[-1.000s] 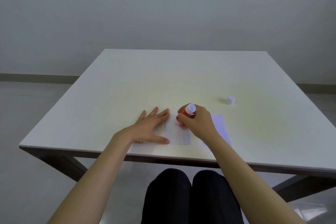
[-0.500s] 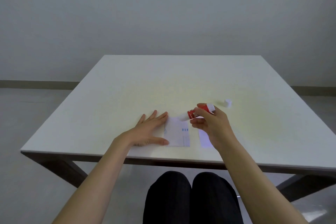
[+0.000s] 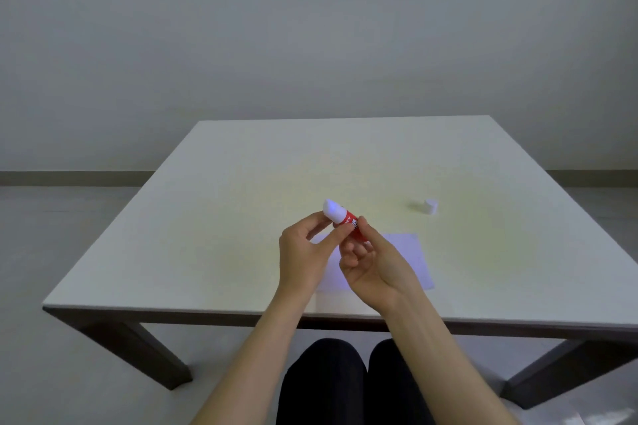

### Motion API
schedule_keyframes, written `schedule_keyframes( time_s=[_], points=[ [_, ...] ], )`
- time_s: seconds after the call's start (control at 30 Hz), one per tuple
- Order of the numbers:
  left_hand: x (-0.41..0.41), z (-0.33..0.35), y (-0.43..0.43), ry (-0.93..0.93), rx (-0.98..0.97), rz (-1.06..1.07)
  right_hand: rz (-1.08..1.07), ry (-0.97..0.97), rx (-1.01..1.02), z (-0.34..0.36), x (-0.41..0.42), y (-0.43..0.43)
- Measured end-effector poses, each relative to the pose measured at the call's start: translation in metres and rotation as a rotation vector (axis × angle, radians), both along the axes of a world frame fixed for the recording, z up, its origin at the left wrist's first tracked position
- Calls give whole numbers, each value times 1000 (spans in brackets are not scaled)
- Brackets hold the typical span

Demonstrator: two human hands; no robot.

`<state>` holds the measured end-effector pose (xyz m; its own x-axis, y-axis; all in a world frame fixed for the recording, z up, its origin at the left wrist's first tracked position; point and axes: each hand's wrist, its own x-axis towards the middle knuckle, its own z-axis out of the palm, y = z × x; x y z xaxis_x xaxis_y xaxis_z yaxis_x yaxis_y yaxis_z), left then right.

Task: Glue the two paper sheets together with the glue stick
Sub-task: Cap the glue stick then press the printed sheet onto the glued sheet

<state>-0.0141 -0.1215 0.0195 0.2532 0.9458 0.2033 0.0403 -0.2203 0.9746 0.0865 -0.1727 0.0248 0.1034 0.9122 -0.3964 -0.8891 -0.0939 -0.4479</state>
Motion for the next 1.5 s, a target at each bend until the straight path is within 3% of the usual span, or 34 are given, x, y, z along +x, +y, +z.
schedule_keyframes(
  time_s=[0.13, 0.3, 0.43, 0.67, 1.17, 1.3, 1.43, 1.5],
  points=[
    [-4, 2, 2, -66, -16, -15, 105, -311, -49, -4, 7, -2],
    [-12, 8, 16, -81, -18, 0, 217, -529, -81, 1, 21, -4],
    [-21, 14, 35, 34, 79, 37, 206, -763, -39, 1, 18, -8],
    [-32, 4, 85, 405, 179, 172, 177, -873, -21, -4, 17, -16],
    [-31, -18, 102, 436, 151, 193, 189, -980, -65, -17, 21, -28],
    [-32, -18, 100, 454, 178, 172, 210, -1376, -55, -21, 8, -23],
    [-32, -21, 101, 456, 166, 178, 342, -2076, 21, -32, -21, -19],
    [-34, -22, 103, 440, 114, 173, 372, -2329, 63, -37, -34, -21]
  ],
)
